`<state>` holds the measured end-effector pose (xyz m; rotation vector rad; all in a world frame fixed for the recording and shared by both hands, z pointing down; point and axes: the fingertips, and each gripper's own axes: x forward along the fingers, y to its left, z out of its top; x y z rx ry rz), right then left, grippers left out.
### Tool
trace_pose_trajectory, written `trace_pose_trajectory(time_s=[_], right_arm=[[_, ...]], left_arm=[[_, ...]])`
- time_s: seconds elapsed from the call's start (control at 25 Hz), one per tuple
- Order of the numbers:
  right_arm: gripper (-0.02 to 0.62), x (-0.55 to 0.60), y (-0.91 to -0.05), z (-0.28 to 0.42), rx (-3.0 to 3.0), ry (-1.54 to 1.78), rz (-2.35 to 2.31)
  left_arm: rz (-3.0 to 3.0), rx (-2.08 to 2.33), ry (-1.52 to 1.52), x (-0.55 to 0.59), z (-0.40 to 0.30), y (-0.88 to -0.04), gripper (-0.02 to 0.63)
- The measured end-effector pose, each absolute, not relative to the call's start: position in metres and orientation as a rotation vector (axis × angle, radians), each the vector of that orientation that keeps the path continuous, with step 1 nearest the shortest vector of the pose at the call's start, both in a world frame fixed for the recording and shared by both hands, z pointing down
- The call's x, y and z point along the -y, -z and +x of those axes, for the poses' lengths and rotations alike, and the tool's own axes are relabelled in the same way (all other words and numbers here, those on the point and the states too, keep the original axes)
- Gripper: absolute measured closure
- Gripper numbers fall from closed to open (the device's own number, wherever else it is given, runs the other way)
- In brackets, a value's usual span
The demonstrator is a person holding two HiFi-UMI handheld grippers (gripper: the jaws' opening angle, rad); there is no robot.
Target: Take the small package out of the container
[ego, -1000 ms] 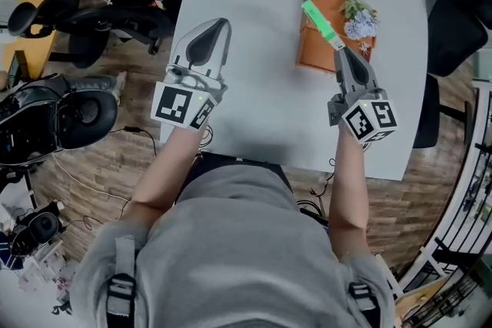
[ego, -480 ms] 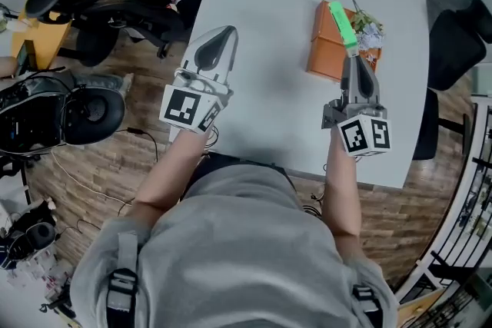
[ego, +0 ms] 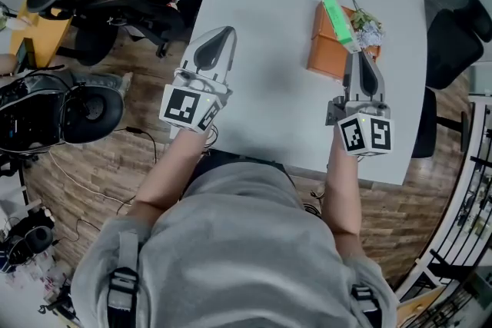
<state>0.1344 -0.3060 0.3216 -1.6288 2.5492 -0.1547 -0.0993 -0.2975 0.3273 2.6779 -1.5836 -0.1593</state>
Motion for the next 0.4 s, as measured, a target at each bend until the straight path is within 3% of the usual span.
trace_pose_trajectory(time_s=[0.4], right_arm=[[0.548,0.294,-0.311,0.13,-2.56,0.108,-1.631]], left_arm=[[2.684,1.587,0.199,0.29,-0.098,-0.315,0.586]])
